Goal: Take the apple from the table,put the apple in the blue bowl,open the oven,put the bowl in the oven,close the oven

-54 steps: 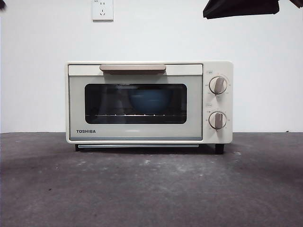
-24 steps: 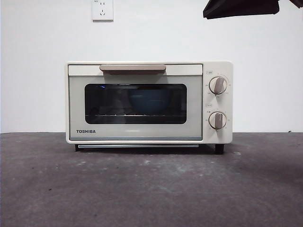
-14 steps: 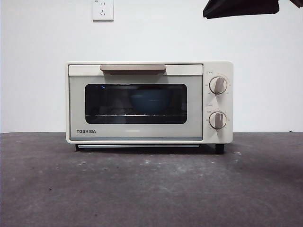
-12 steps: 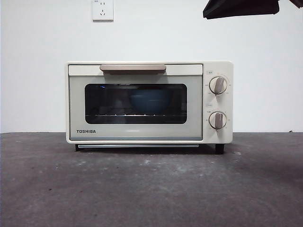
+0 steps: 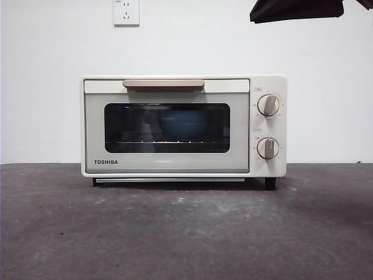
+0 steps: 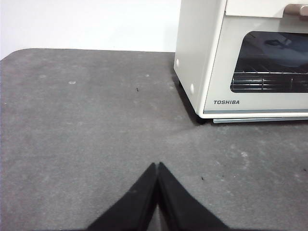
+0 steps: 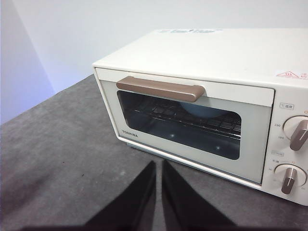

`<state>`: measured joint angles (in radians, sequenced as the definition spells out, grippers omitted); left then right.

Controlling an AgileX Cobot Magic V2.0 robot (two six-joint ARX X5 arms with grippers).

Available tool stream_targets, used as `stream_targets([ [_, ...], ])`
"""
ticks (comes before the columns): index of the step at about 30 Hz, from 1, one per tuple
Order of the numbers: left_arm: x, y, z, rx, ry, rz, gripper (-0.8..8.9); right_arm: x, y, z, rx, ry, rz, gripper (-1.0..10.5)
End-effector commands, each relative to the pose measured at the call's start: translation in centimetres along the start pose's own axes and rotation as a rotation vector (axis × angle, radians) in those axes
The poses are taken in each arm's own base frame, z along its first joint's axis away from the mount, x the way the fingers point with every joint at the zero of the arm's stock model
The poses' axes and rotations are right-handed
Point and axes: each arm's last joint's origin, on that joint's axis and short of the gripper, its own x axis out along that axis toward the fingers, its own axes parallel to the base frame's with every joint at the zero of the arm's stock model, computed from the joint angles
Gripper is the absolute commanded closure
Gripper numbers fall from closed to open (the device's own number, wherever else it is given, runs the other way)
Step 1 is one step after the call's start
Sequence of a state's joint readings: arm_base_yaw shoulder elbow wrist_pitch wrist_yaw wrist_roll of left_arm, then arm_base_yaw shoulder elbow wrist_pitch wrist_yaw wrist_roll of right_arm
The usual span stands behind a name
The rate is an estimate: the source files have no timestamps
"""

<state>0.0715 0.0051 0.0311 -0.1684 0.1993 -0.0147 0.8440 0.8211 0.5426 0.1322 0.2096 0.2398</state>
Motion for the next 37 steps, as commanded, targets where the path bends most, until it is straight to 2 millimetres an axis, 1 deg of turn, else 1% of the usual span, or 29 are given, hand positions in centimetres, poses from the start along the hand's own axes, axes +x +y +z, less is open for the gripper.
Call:
stream_targets([
  [1,0.2,0.1,-0.7,-0.008,0.014,0.004,8.06,0.1,0.2,0.1,-0.005,-0.005,0.009,9.4],
  [8,0.2,0.1,-0.7,-0.008,0.014,0.004,8.06,0.0,0.2,0.1,-0.004,-0.006,0.011,9.4],
  [12,0.2,0.1,-0.7,-0.008,0.014,0.004,8.06,-1.1,-1.2,1.2,-0.001,-0.068,-0.059,9.4],
  [17,0.2,0.1,-0.7,-0.008,0.014,0.004,8.06,-3.0,-4.0,1.6,0.013,-0.043,-0.085,9.4],
  [19,0.2,0.1,-0.7,-0.008,0.014,0.004,8.06,-4.0,-5.3,1.7,0.018,-0.035,-0.14,9.4],
  [22,0.2,0.1,-0.7,-0.008,0.014,0.004,8.06,-5.7,-6.8,2.0,-0.007,-0.05,-0.236,9.4],
  [28,0.2,0.1,-0.7,-0.008,0.014,0.004,8.06,-8.9,-7.9,2.6,-0.126,-0.155,-0.406,9.4],
  [31,0.2,0.1,-0.7,-0.008,0.014,0.004,8.06,-9.9,-8.1,2.3,-0.173,-0.193,-0.466,9.4],
  [33,0.2,0.1,-0.7,-0.008,0.014,0.004,8.06,-10.2,-8.3,1.7,-0.186,-0.211,-0.493,9.4],
  [37,0.2,0.1,-0.7,-0.008,0.014,0.004,8.06,-10.2,-9.0,-0.8,-0.201,-0.273,-0.52,9.4],
])
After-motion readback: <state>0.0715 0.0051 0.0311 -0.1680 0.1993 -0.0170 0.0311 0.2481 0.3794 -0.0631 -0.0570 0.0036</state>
